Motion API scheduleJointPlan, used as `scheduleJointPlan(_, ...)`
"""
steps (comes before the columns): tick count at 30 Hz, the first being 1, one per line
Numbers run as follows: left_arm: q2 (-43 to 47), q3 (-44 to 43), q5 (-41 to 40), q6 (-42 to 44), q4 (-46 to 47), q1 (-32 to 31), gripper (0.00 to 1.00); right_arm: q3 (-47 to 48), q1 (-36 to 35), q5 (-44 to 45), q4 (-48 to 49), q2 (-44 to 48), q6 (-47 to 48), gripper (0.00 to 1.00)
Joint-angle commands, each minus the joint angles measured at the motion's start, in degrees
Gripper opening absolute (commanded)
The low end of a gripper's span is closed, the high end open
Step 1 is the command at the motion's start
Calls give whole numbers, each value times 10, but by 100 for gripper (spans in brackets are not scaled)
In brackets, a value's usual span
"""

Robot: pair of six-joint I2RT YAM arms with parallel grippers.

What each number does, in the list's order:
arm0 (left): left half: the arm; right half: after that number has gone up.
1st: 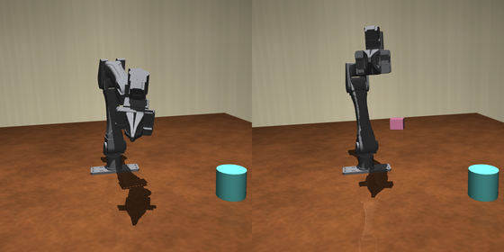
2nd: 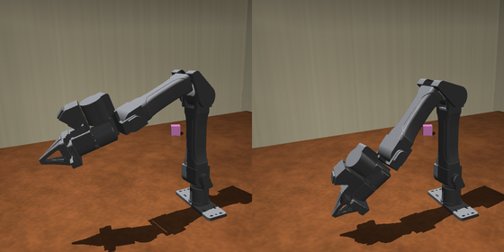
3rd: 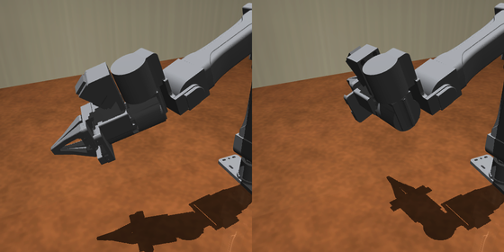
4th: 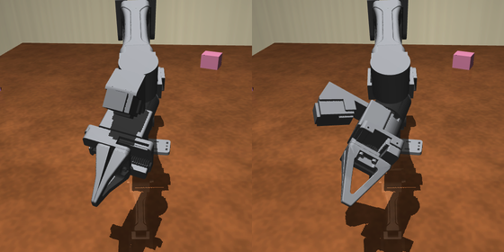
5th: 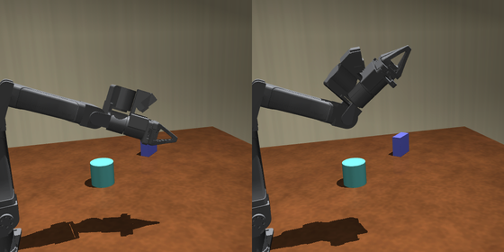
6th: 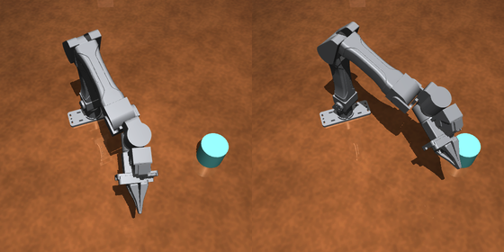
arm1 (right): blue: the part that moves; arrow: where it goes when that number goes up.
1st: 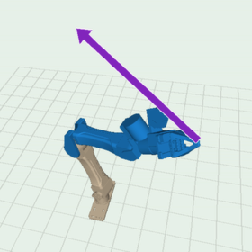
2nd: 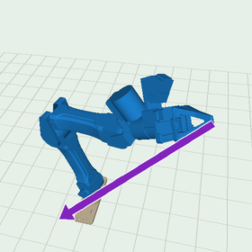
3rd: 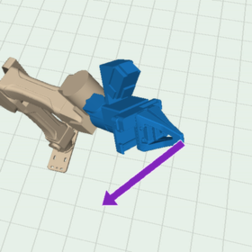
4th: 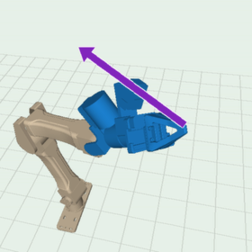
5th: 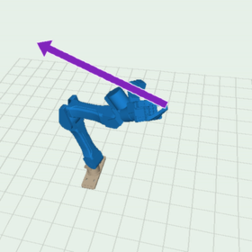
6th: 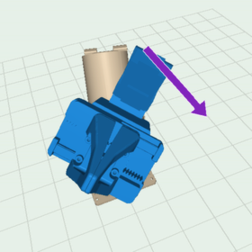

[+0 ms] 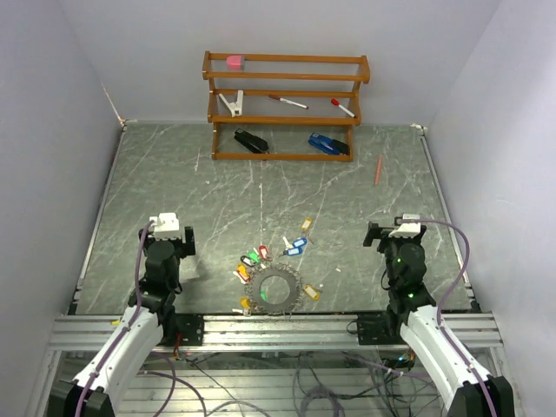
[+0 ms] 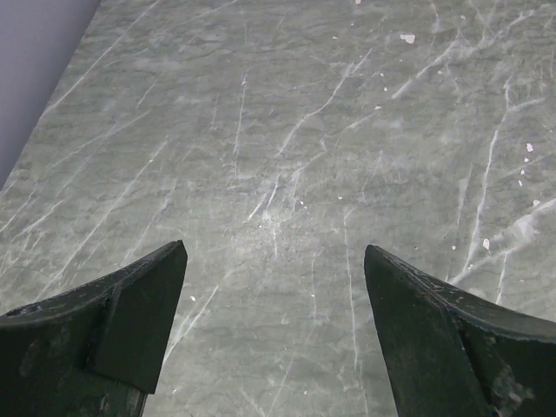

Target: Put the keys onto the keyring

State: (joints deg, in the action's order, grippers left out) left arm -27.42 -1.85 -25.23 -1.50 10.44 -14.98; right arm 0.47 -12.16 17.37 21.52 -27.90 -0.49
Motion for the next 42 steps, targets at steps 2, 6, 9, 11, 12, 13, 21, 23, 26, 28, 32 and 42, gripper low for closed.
scheduleJointPlan(2,-5,-7,37,3,17,18,96,-18,2,4,5,2,-1,99)
scheduleJointPlan(6,-7,-8,52,3,19,27,98,-21,2,4,5,2,-2,99)
scheduleJointPlan(9,-8,-9,61,4,22,32,99,-23,2,5,6,2,-2,99)
scheduleJointPlan(11,-9,-10,66,5,23,34,99,-25,2,5,7,2,-2,100)
scheduleJointPlan(12,-10,-10,68,5,24,35,99,-25,2,5,7,2,-2,100)
scheduleJointPlan(13,-10,-10,71,4,25,36,99,-26,2,5,8,2,-2,100)
scheduleJointPlan(21,-11,-29,139,31,16,40,99,-28,3,23,9,-2,-9,100)
scheduleJointPlan(23,-17,-54,183,48,-5,41,99,1,3,57,-30,-4,-22,100)
scheduleJointPlan(26,-45,-125,268,96,-66,42,99,81,3,98,-84,-44,-44,100)
scheduleJointPlan(28,-69,-172,315,135,-96,42,100,145,4,117,-118,-86,-86,100)
scheduleJointPlan(32,-115,-278,349,176,-191,43,95,311,4,31,-217,-176,-91,100)
scheduleJointPlan(42,-198,-450,517,245,-421,40,99,428,-12,-108,-301,-297,-241,100)
